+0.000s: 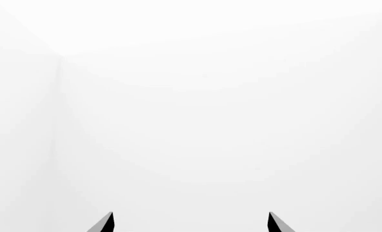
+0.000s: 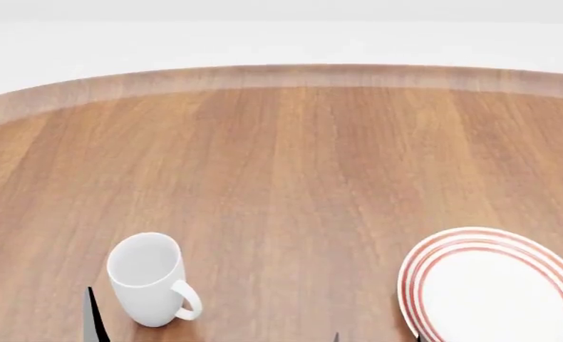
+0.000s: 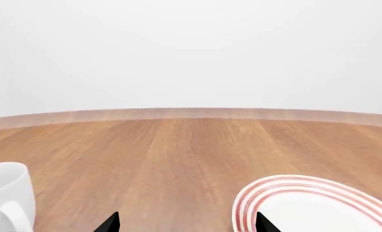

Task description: Pick up the red mug and put it on the plate

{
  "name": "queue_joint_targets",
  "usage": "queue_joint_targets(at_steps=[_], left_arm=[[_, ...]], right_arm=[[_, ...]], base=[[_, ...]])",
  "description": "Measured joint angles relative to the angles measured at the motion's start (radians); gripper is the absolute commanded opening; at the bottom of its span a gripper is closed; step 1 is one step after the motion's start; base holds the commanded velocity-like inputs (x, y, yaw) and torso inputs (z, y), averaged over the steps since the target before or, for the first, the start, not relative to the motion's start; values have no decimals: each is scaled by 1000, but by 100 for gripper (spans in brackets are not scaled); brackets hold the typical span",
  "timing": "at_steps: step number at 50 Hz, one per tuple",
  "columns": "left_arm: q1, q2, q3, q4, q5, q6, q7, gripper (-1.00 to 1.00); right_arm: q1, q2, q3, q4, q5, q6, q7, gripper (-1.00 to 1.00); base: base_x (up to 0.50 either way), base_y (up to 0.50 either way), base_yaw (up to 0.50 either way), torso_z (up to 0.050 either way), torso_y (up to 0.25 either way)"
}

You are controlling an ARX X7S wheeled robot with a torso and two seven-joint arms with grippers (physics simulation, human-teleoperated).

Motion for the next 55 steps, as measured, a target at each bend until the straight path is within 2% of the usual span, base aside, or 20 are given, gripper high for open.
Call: queue_joint_targets(at_steps=[15,27,42,55], left_arm=[[-3,-3,7,-5,-2,10,-5,100],[-6,-6,13,-8,-5,14,-7,100],[-7,-9,19,-7,-10,13,-10,100],[-8,-12,24,-7,-10,13,-14,100]], right_arm=[[-92,105,-6,-271,-12,127,41,100],[-207,187,-21,-429,-41,148,51,100],[-362,258,-42,-490,-109,45,54,100],[-488,291,-49,-440,-158,-131,63,100]], base=[[0,0,0,0,0],[0,0,0,0,0],[0,0,0,0,0],[0,0,0,0,0]])
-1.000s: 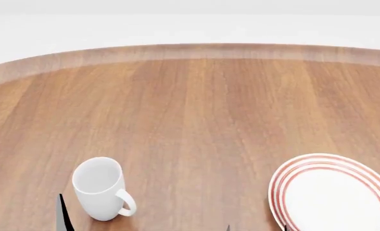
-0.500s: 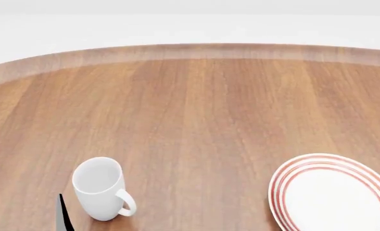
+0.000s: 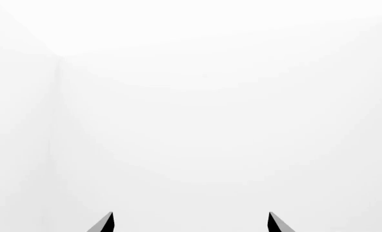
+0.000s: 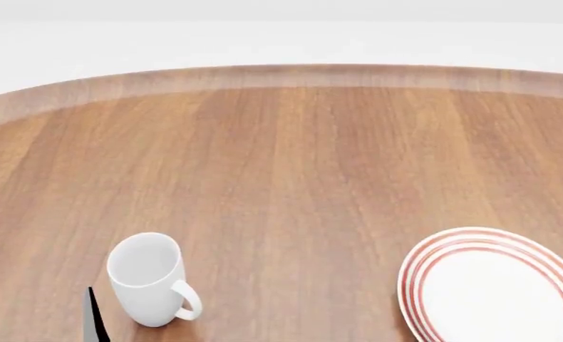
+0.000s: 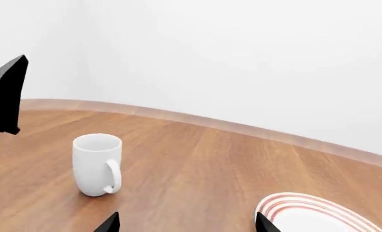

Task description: Pick up the red mug and put it on the plate

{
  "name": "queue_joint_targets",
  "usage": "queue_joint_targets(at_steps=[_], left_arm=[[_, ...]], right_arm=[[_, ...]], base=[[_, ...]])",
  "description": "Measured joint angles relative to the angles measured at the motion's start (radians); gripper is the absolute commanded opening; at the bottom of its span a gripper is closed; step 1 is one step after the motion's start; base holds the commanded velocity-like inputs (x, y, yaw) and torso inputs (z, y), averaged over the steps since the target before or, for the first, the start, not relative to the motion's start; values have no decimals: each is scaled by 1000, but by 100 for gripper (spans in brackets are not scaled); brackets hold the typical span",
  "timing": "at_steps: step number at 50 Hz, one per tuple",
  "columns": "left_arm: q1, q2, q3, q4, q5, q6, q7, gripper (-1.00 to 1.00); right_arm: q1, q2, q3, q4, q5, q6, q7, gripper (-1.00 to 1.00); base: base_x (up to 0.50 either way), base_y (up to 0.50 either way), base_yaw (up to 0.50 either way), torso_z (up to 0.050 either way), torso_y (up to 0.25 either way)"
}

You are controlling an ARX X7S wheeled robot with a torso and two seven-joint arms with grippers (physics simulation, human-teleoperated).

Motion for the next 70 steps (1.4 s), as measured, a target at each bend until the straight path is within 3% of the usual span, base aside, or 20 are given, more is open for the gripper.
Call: queue_joint_targets(at_steps=[34,70], left_arm=[[-4,-5,8,-3,8,5,-17,100],[-9,-10,15,-10,21,20,-40,100]], right_arm=[[-62,-51,-44,359,19,-387,-34,100],[-85,-74,-72,498,-7,-501,-40,100]], base=[[0,0,0,0,0],[0,0,0,0,0]])
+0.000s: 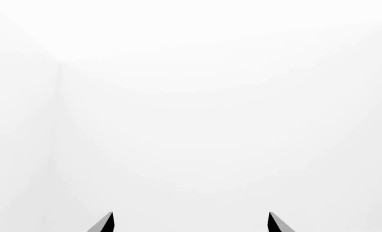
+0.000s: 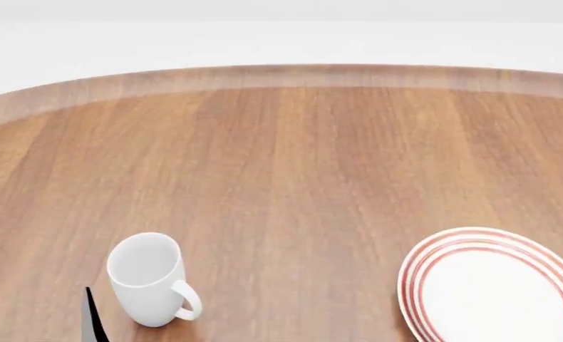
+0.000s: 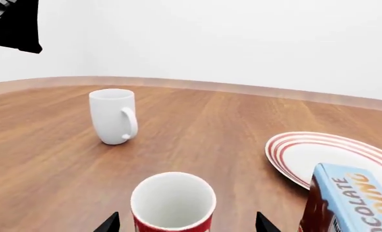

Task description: Pick up the red mug and put it on the plate

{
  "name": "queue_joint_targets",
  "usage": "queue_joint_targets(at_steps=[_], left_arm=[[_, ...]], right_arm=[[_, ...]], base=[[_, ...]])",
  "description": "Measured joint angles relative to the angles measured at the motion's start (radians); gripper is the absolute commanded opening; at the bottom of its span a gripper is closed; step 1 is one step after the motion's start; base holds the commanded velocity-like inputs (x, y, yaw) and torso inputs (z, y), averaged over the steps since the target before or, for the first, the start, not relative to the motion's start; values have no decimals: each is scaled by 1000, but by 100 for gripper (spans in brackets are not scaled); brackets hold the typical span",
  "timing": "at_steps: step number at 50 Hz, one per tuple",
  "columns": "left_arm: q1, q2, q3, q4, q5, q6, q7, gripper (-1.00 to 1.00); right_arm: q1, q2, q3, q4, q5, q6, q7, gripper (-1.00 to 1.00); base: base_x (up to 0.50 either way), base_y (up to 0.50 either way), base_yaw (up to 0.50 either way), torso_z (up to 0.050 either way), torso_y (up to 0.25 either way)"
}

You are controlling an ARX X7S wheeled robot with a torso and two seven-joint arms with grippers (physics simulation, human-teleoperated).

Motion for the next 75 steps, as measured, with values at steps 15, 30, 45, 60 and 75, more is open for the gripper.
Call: queue_joint_targets(at_steps=[15,30,45,60,75], left_arm=[[-2,-2,3,-3,5,5,-10,100],[-4,-5,7,-4,9,7,-18,100],[-6,-7,12,-5,11,11,-25,100],[-9,-10,16,-8,13,15,-32,100],[-11,-12,21,-10,15,20,-40,100]], right_arm=[[29,-19,-27,79,6,-16,-23,100],[45,-30,-44,127,11,-28,-37,100],[65,-45,-54,196,30,-58,-50,100],[84,-61,-63,254,48,-77,-61,100],[100,-71,-67,276,61,-82,-66,100]], base=[[0,0,0,0,0],[0,0,0,0,0],[0,0,0,0,0],[0,0,0,0,0],[0,0,0,0,0]])
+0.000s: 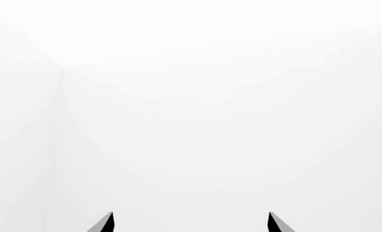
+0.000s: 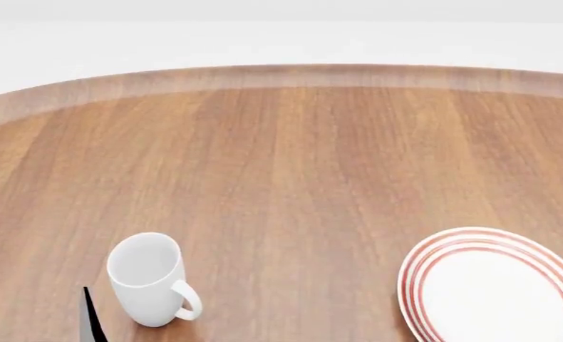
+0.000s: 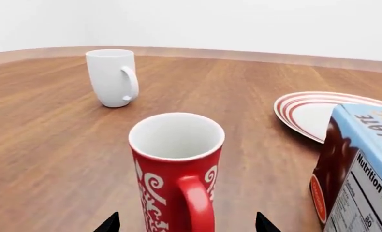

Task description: Pick up the red mug and put it on the plate

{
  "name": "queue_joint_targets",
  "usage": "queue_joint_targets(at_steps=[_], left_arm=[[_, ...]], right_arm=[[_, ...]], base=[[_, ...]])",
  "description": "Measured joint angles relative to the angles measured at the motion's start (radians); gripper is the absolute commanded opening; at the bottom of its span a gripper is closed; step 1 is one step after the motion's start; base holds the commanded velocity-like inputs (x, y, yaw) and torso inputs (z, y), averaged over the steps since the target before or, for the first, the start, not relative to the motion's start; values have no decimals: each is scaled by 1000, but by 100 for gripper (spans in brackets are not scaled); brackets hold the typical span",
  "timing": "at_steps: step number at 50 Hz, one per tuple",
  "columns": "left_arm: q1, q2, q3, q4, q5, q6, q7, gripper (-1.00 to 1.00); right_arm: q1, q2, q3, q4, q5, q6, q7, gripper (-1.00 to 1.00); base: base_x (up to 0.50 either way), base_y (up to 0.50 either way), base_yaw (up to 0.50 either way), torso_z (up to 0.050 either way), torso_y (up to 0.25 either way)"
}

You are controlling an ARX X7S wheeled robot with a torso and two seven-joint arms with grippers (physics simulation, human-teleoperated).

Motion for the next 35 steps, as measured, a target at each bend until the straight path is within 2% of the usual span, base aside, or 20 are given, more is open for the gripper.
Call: queue_joint_targets(at_steps=[35], left_arm=[[-5,-6,13,-4,-1,8,-14,100]], right_arm=[[32,-25,-10,53,26,-21,-17,100]], base=[[0,0,0,0,0]])
